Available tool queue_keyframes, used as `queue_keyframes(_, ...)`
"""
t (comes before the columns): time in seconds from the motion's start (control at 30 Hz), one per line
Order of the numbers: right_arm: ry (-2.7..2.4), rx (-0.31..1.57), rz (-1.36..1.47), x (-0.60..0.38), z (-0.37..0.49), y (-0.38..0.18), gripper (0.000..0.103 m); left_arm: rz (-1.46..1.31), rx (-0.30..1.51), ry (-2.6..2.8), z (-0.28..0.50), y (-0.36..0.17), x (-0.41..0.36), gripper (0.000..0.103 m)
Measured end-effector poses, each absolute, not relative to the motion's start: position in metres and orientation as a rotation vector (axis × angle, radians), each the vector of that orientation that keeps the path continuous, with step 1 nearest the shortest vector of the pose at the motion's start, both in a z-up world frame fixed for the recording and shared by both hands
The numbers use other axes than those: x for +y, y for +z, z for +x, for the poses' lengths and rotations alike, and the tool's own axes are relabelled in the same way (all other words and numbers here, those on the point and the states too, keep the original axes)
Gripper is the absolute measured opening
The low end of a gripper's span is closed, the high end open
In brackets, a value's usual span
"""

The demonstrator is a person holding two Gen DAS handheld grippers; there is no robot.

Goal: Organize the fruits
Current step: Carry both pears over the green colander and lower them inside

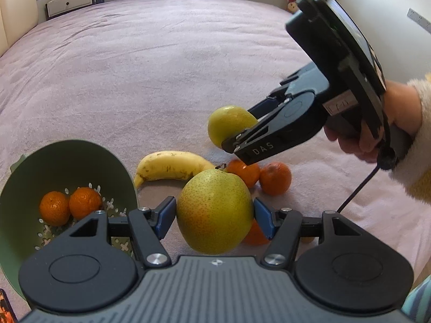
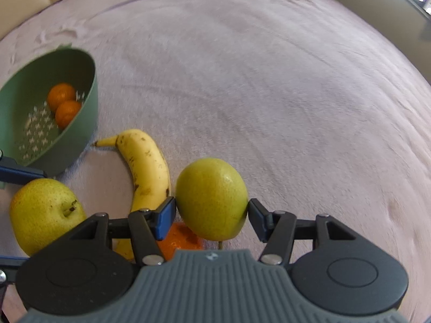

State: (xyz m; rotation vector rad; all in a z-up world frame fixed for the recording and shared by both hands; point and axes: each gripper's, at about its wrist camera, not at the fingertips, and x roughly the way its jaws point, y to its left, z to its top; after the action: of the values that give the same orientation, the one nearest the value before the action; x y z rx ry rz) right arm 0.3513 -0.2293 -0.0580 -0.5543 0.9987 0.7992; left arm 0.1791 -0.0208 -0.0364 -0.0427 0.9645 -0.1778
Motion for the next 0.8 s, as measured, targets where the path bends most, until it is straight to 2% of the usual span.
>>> queue_keyframes(0.43,0.735,0.955,-0.454,-0.240,0.303,-0.015,0.056,-0.080,0.892,-0.163,0.162,0.008,-0.005,0.072)
queue_keyframes(0.8,0.820,0.902,-0.485,-0.211,0.266,0.017,0.054,-0.084,0.850,-0.111,0.146,0.038,0.029,0.072)
